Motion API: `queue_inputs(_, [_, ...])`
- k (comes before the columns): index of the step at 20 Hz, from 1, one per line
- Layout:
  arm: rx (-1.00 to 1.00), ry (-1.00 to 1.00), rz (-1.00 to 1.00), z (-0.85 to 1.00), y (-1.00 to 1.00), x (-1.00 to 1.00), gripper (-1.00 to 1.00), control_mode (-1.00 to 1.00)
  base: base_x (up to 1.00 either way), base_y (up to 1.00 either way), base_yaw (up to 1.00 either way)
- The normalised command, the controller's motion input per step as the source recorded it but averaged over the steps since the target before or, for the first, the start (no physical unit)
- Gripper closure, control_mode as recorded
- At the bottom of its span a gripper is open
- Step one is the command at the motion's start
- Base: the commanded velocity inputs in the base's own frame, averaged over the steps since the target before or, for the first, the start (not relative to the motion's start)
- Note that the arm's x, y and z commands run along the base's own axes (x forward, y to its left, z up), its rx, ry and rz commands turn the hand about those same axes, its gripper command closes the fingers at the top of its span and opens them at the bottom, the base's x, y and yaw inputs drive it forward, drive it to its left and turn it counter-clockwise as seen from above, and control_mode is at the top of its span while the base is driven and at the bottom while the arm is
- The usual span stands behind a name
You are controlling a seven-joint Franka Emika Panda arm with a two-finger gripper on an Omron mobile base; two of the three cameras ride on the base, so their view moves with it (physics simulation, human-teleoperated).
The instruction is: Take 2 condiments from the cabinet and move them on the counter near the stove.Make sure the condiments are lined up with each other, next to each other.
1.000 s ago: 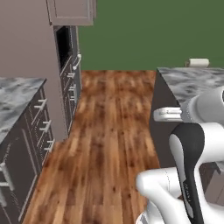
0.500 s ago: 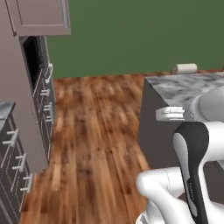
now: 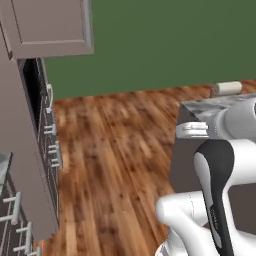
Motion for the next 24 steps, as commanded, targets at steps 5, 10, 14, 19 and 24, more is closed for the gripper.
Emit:
queue_inputs(5, [0.00, 0.00, 0.00, 0.00, 0.00, 0.00, -1.00, 1.00, 1.00, -0.01, 0.00])
queue_inputs(10, [0.00, 0.00, 0.00, 0.00, 0.00, 0.00, -1.00, 1.00, 1.00, -0.01, 0.10])
queue_inputs(14, [0.00, 0.00, 0.00, 0.00, 0.00, 0.00, -1.00, 1.00, 1.00, 0.00, 0.25])
queue_inputs(19, [0.00, 0.00, 0.00, 0.00, 0.00, 0.00, -1.00, 1.00, 1.00, 0.00, 0.28])
queue_inputs(24, [0.00, 0.00, 0.00, 0.00, 0.00, 0.00, -1.00, 1.00, 1.00, -0.03, 0.31])
